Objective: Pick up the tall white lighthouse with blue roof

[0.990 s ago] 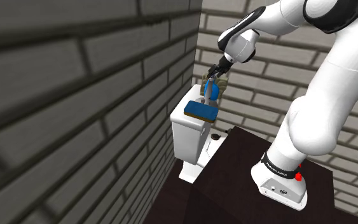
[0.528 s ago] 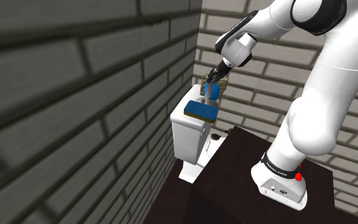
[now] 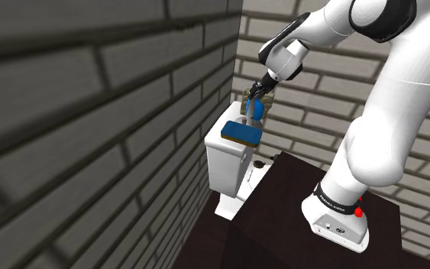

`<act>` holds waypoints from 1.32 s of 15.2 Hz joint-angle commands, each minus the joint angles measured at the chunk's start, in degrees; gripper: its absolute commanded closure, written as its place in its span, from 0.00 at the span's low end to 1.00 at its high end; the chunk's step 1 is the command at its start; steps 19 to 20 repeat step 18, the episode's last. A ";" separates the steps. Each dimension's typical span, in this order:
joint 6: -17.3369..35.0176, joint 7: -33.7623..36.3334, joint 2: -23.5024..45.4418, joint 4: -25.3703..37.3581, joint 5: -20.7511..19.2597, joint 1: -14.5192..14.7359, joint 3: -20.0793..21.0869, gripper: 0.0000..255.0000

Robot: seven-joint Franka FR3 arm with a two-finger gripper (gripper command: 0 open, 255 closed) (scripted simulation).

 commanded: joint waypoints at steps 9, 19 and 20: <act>-1.89 10.84 -6.17 -0.01 -13.34 0.75 -1.46 1.00; -5.06 19.20 -10.95 1.22 -23.32 -0.67 -0.46 1.00; -5.06 19.20 -10.95 1.22 -23.32 -0.67 -0.46 1.00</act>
